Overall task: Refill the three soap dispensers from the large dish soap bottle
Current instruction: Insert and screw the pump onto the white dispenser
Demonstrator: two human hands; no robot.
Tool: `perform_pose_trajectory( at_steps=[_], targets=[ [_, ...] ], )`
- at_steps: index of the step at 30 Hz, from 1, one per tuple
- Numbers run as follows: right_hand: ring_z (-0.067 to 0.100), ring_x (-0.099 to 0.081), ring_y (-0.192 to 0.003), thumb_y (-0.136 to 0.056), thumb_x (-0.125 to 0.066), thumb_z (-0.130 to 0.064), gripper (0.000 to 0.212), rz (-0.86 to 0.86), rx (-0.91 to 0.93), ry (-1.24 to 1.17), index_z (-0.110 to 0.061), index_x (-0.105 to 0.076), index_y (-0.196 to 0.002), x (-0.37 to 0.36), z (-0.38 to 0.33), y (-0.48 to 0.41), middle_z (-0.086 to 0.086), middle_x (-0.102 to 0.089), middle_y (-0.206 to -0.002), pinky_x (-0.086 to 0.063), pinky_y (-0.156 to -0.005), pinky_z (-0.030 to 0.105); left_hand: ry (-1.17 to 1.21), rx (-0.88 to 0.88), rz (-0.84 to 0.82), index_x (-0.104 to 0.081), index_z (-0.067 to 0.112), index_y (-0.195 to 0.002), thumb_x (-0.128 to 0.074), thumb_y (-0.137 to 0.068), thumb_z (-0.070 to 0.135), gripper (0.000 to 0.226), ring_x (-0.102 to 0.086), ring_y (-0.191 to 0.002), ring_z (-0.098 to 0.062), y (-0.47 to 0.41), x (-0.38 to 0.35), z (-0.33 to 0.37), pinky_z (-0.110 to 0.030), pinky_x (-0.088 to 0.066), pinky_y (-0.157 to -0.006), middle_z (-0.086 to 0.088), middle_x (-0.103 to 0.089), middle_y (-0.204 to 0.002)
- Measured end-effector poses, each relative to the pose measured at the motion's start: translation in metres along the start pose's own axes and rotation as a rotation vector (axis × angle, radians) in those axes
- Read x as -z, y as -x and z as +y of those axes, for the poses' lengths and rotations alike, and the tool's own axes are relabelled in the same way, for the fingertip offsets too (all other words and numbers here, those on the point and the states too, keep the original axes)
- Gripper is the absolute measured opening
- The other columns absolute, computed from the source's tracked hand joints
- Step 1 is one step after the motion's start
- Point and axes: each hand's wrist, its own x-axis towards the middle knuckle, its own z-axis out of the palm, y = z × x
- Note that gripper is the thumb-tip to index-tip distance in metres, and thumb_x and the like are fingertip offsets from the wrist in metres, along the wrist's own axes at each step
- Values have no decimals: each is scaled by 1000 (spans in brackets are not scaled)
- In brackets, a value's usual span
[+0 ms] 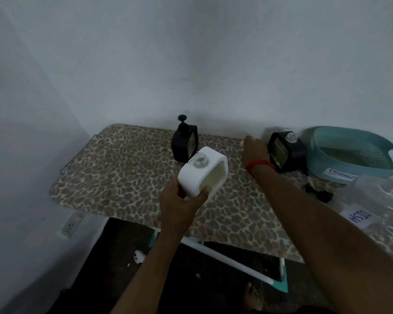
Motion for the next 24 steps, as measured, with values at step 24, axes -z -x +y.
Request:
perform_pose_trajectory(
  at_steps=[24],
  targets=[
    [35,-69,-112,-97,-55,-11,36,76,513,-1421,3,-51,-130,266,-78,274,21,-65,-124,-55,-98,44,-187,-173,-366,-70,11,-119,-91,-71,26,55,-70,-100,-13,109,37,120,-39,-60,-84,-1,-74,-111]
  ],
)
